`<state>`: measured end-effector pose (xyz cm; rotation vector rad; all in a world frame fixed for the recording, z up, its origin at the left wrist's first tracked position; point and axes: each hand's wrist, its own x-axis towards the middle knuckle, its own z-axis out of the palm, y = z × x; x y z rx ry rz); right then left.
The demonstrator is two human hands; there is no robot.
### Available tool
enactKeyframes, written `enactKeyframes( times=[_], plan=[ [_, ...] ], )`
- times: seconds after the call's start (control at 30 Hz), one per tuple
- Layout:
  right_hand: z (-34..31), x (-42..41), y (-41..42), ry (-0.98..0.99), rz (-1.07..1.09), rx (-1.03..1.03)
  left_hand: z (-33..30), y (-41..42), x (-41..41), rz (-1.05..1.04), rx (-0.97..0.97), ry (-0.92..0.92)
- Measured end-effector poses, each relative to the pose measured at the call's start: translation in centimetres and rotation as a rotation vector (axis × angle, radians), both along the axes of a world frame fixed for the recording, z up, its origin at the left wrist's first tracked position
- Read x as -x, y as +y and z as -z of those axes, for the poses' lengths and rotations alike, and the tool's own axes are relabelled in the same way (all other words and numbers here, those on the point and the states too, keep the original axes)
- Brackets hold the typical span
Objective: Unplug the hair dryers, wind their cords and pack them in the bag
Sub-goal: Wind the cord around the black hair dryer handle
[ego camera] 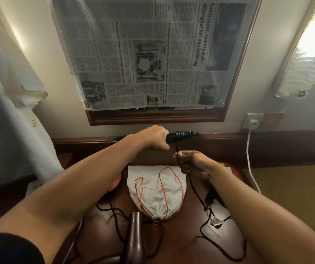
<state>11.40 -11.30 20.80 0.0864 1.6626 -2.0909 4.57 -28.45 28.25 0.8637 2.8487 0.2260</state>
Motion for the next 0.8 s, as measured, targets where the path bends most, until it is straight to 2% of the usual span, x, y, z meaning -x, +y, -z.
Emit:
enactKeyframes(
  times=[0.13,0.3,0.4,0.53,0.7,0.8],
  plan=[
    [-0.7,1.3,0.8,0.132,0.053,-0.332,-0.4,-0.2,0.0,0.031,-0.002,0.015],
    [-1.8,1.5,1.2,0.267,0.051,-0.53,-1.4,-0.4,-0.4,0.054,-0.007,0.034],
    [-2.3,1.8,1.6,0.242,0.039,-0.748,-1.7,-0.1,-0.6,0.074,0.002,0.056],
    [-3.9,3.1,3.3,0.191,-0.015,-0.84,-1.4,0.3,-1.2,0.119,0.051,0.069],
    [-8.2,4.4,4.1,0.378,-0.202,-1.085,-0.9,1.3,-2.5,0.125,0.067,0.07],
    [-9.8,5.1,3.5,0.438,-0.242,-1.13,-0.6,1.9,-2.8,0.11,0.104,0.078]
  ],
)
